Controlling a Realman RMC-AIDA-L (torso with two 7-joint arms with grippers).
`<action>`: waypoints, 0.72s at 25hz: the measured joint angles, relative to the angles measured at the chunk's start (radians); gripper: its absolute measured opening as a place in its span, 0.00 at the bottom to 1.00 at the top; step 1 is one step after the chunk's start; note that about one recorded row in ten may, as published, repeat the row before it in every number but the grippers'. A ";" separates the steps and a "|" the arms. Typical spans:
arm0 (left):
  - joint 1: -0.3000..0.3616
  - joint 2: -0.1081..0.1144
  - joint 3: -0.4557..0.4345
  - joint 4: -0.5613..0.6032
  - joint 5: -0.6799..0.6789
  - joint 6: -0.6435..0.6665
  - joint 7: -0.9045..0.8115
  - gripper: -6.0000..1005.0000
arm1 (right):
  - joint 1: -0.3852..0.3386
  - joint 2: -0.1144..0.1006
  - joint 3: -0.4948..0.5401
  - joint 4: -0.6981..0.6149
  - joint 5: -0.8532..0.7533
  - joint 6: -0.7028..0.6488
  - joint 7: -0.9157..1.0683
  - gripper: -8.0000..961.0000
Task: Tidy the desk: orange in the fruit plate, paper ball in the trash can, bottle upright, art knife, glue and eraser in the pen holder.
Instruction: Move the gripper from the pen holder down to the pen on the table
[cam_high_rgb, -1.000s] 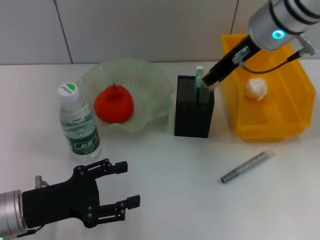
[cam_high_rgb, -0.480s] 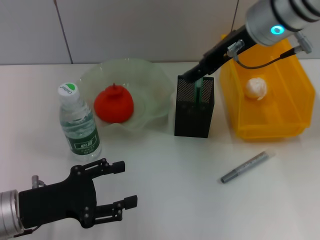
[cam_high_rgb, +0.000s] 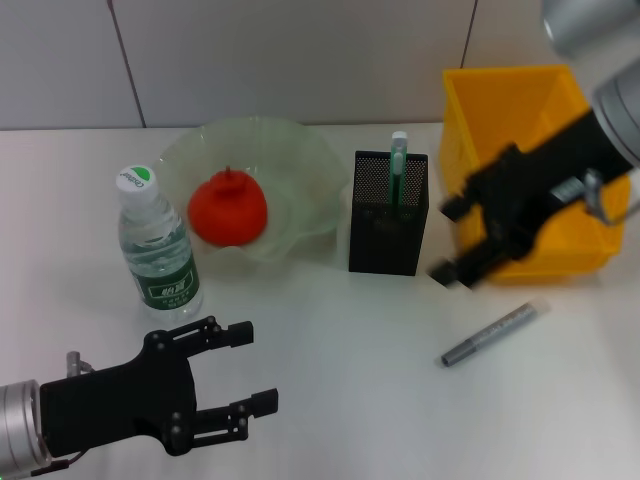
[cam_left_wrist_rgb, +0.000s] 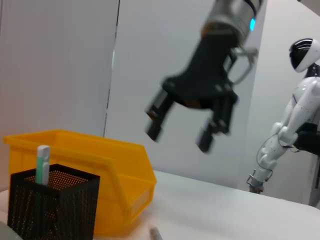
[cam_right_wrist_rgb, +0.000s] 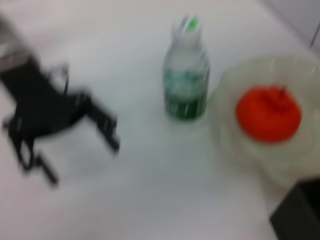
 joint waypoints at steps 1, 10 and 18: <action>0.000 0.000 0.000 0.000 0.000 0.000 0.000 0.80 | 0.001 0.000 -0.003 0.005 -0.030 -0.015 -0.024 0.84; -0.003 -0.005 -0.008 0.000 -0.001 -0.043 -0.013 0.80 | 0.057 0.009 -0.038 0.147 -0.234 -0.037 -0.232 0.84; -0.005 -0.009 0.000 0.023 0.000 -0.065 -0.032 0.80 | 0.063 0.014 -0.186 0.249 -0.272 0.059 -0.295 0.84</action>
